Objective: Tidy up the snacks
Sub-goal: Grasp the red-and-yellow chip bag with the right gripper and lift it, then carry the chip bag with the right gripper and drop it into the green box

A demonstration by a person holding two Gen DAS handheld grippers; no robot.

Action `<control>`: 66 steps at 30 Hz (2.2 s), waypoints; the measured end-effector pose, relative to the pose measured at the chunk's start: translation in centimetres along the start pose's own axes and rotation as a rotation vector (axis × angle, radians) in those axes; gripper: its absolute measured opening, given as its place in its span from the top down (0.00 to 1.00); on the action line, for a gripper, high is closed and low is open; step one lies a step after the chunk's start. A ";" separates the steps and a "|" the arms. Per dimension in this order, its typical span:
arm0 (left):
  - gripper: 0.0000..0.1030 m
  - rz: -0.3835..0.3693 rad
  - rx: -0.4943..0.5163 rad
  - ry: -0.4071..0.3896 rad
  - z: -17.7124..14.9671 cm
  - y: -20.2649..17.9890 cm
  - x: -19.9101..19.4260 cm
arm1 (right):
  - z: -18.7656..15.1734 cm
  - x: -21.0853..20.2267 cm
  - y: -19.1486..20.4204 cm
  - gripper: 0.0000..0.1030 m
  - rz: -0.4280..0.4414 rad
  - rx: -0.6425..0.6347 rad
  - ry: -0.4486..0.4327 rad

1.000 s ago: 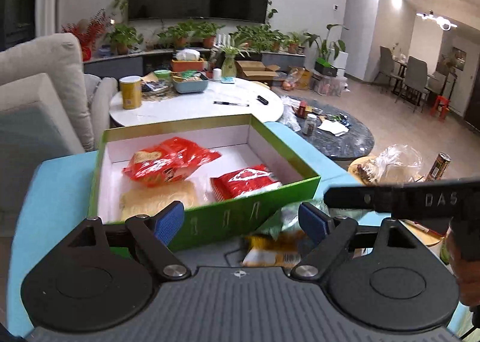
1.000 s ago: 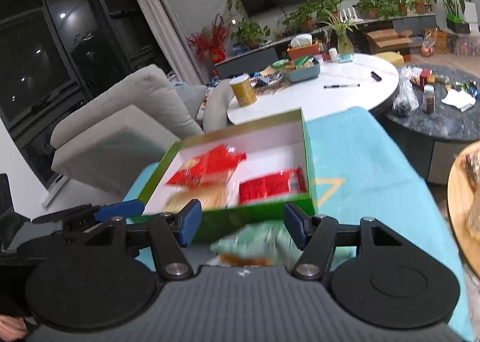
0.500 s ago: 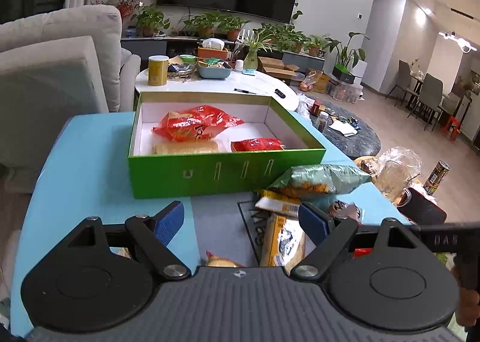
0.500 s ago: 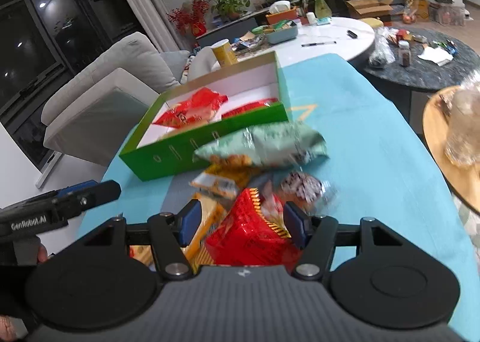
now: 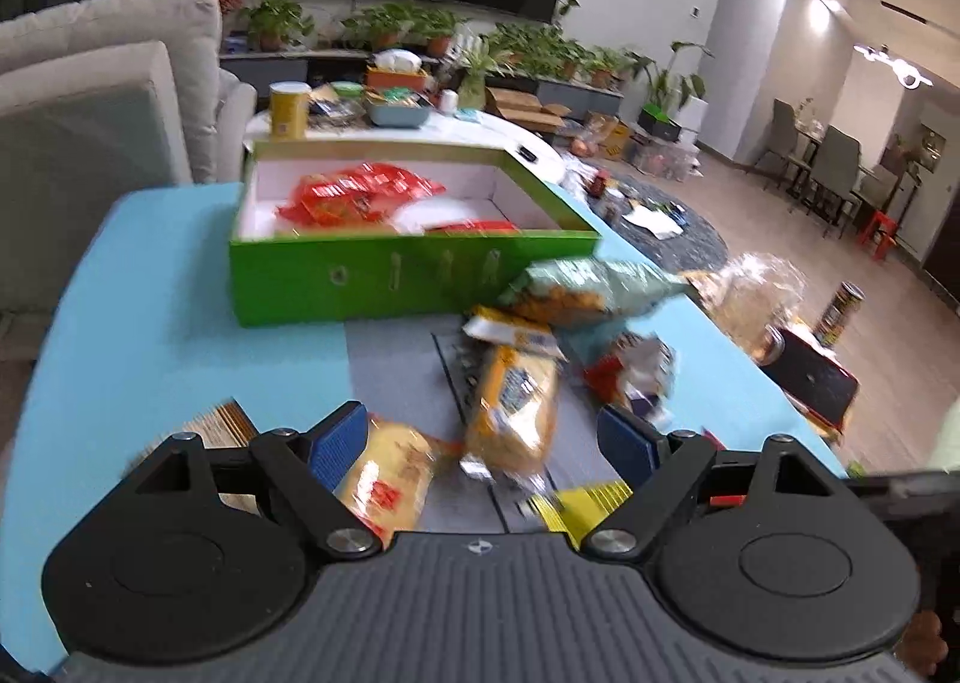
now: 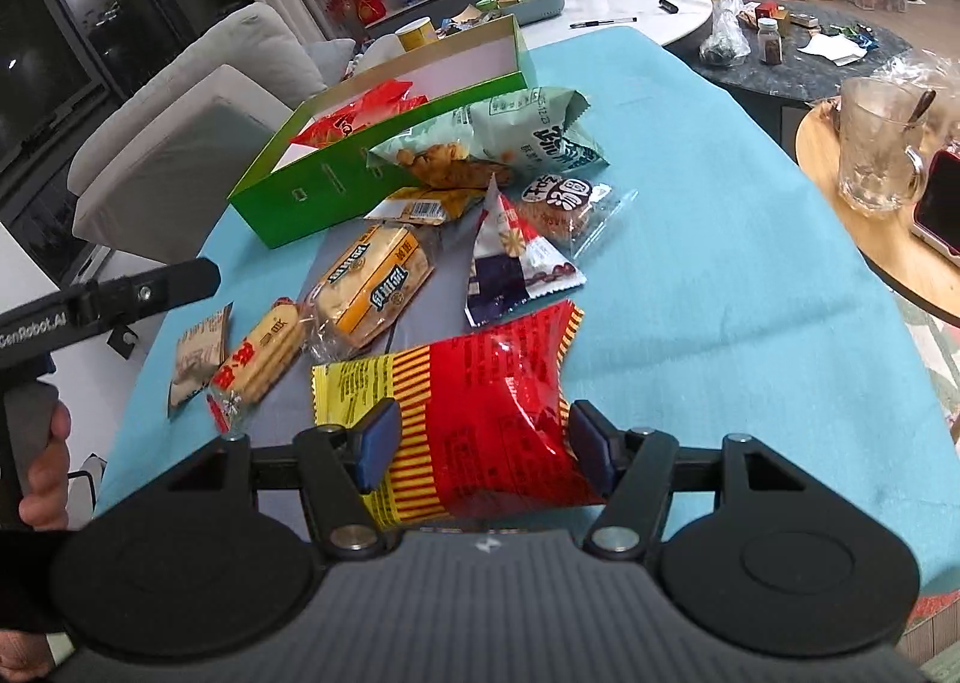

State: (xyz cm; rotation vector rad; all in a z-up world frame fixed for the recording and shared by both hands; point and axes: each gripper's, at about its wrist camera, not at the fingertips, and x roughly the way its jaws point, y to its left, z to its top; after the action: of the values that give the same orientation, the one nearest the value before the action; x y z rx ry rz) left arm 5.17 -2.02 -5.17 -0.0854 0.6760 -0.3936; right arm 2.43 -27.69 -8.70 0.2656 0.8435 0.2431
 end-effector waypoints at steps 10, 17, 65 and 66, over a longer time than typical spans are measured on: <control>0.20 -0.085 0.040 0.126 -2.9 -2.7 2.0 | -0.8 0.4 -1.2 0.53 0.033 0.090 -0.034; 0.20 -0.125 0.085 0.167 -3.4 -4.1 3.4 | -1.0 0.5 -1.9 0.50 0.066 0.149 -0.029; 0.37 -0.046 0.190 -0.114 6.9 -4.1 3.3 | 9.4 0.1 2.7 0.46 0.178 0.046 -0.264; 0.37 -0.041 0.192 -0.120 7.3 -4.1 3.5 | 10.0 0.3 2.6 0.46 0.182 0.049 -0.267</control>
State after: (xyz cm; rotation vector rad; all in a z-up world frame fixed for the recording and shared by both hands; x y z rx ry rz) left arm 10.86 -7.45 -0.67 0.0592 0.5166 -0.4876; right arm 9.89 -26.45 -1.71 0.4117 0.5617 0.3492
